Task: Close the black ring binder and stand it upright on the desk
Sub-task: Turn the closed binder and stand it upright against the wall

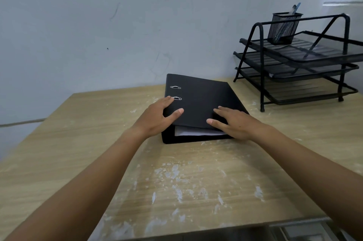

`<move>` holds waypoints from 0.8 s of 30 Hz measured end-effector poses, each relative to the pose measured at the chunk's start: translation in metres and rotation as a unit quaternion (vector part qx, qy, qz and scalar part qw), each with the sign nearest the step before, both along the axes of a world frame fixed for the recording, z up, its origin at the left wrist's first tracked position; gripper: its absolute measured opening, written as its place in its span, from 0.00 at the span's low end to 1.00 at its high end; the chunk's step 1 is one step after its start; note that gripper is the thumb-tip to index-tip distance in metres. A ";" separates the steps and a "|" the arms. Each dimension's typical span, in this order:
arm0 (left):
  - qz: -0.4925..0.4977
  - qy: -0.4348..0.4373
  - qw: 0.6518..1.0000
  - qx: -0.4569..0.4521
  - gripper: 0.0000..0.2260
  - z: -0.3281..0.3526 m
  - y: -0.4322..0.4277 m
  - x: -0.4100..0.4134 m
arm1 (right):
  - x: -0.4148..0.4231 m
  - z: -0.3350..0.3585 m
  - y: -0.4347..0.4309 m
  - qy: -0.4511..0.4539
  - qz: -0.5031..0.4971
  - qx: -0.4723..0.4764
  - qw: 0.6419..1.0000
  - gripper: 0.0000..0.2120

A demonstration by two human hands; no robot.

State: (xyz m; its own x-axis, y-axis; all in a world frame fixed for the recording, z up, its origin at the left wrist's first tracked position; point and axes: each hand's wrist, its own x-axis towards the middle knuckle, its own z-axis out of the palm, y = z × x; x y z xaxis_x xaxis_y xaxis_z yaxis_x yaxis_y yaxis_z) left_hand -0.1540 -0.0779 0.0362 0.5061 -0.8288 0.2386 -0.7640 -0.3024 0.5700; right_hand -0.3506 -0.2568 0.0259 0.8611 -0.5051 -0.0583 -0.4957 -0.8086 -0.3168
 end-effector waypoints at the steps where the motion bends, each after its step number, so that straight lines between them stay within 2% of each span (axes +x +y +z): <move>1: 0.016 0.015 1.000 0.002 0.30 0.002 -0.005 0.007 | 0.005 0.001 0.000 0.001 0.004 0.000 1.000 0.42; 4: 0.047 0.067 0.997 0.008 0.33 0.009 -0.020 0.022 | 0.014 0.003 -0.001 0.010 0.015 0.010 1.000 0.45; 6: 0.046 0.102 0.994 0.016 0.27 0.013 -0.030 0.031 | 0.020 0.002 -0.002 0.008 0.025 0.025 0.999 0.46; 8: 0.052 0.134 0.989 0.031 0.20 0.012 -0.042 0.042 | 0.028 0.001 -0.003 -0.004 0.026 0.042 0.999 0.44; 11: 0.068 0.181 0.980 0.039 0.21 0.011 -0.054 0.052 | 0.043 -0.001 -0.011 -0.019 -0.005 0.055 0.998 0.38; 12: 0.072 0.203 0.976 0.037 0.20 0.011 -0.058 0.053 | 0.047 -0.002 -0.016 -0.018 -0.023 0.059 0.998 0.37; 14: 0.061 0.229 0.972 0.012 0.05 0.012 -0.066 0.050 | 0.054 -0.006 -0.025 -0.003 -0.059 0.059 0.997 0.36; 15: 0.052 0.240 0.969 -0.003 0.03 0.013 -0.069 0.047 | 0.056 -0.009 -0.029 0.005 -0.072 0.058 0.996 0.35; 18: 0.041 0.283 0.957 -0.035 0.07 0.008 -0.074 0.044 | 0.060 -0.021 -0.035 0.006 -0.088 0.061 0.994 0.32; 21: 0.036 0.357 0.932 -0.047 0.20 0.000 -0.071 0.047 | 0.062 -0.028 -0.036 0.000 -0.088 0.046 0.995 0.32; 24: 0.042 0.404 0.911 -0.077 0.22 -0.005 -0.070 0.047 | 0.063 -0.032 -0.038 -0.002 -0.081 0.042 0.996 0.32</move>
State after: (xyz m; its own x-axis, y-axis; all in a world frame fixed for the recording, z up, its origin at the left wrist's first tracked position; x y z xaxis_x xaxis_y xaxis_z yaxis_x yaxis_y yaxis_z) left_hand -0.1074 -0.1478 0.0314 0.6274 -0.7679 -0.1296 -0.0546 -0.2094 0.9763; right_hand -0.2878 -0.2953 -0.0063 0.7687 -0.6312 -0.1035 -0.6166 -0.6880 -0.3828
